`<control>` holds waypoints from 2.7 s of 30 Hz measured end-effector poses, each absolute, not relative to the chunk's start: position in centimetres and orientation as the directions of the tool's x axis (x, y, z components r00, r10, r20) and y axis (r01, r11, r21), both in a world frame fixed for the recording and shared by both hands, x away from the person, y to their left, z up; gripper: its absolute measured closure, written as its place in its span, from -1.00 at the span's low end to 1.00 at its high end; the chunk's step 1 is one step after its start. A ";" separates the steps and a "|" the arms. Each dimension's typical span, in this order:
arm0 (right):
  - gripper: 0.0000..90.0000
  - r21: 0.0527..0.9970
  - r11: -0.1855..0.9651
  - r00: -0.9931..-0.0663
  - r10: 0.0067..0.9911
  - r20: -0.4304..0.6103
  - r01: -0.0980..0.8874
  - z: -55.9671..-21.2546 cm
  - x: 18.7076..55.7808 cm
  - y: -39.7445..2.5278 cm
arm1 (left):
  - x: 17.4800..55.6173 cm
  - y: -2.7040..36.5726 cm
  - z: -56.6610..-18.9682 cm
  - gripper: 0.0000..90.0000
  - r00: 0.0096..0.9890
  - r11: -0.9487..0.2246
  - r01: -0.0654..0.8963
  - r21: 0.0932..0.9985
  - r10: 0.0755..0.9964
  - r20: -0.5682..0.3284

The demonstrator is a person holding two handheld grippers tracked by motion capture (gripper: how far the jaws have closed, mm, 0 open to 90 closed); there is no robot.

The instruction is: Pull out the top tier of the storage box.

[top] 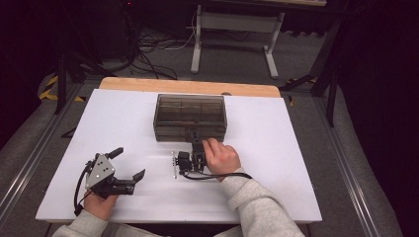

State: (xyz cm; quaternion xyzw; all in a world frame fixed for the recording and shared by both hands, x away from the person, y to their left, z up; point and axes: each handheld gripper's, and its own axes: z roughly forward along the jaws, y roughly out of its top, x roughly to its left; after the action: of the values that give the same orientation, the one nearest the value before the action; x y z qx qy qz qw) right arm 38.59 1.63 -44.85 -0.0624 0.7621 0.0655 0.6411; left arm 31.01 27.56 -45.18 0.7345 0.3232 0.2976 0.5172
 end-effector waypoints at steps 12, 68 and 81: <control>0.82 0.028 0.981 -0.182 -0.007 -0.983 -0.191 -44.6 37.4 1.3 | 31.0 27.5 -45.2 -0.98 0.614 -0.257 0.167 0.952 0.783 0.104; -0.09 0.664 0.739 -0.877 0.239 -0.416 -0.113 -36.0 40.5 -4.0 | 31.0 27.5 -45.2 -0.98 0.609 -0.258 0.171 0.951 0.786 0.104; -0.12 0.561 0.827 -0.909 0.257 -0.329 0.031 -36.0 43.2 -2.9 | 31.0 27.5 -45.2 -0.98 0.610 -0.260 0.169 0.951 0.785 0.106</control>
State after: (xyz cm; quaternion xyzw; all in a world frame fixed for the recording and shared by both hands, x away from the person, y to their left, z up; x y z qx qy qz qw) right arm 43.20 -2.93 -35.95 0.0772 0.9349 0.2834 0.1994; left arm 31.03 27.49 -45.21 0.7351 0.3244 0.2994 0.5145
